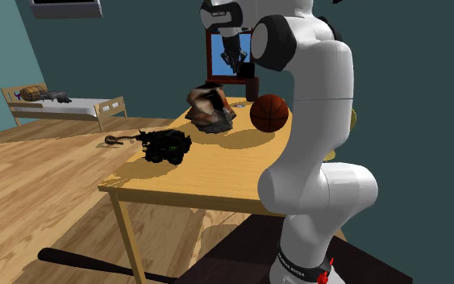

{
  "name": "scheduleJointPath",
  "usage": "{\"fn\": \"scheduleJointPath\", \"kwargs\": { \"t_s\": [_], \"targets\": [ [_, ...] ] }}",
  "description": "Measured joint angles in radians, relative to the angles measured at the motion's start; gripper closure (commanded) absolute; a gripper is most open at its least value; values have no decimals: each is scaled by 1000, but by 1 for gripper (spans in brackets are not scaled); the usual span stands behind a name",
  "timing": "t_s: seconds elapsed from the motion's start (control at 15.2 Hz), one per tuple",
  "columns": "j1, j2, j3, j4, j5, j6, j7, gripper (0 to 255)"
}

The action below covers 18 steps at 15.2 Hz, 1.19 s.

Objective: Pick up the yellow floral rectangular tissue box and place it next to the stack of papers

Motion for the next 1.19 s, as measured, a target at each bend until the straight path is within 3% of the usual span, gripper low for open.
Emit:
{"fn": "scheduleJointPath", "kwargs": {
  "t_s": [1.19],
  "targets": [
    [-34, -76, -10, -342, 9, 263, 64, 255]
  ]
}}
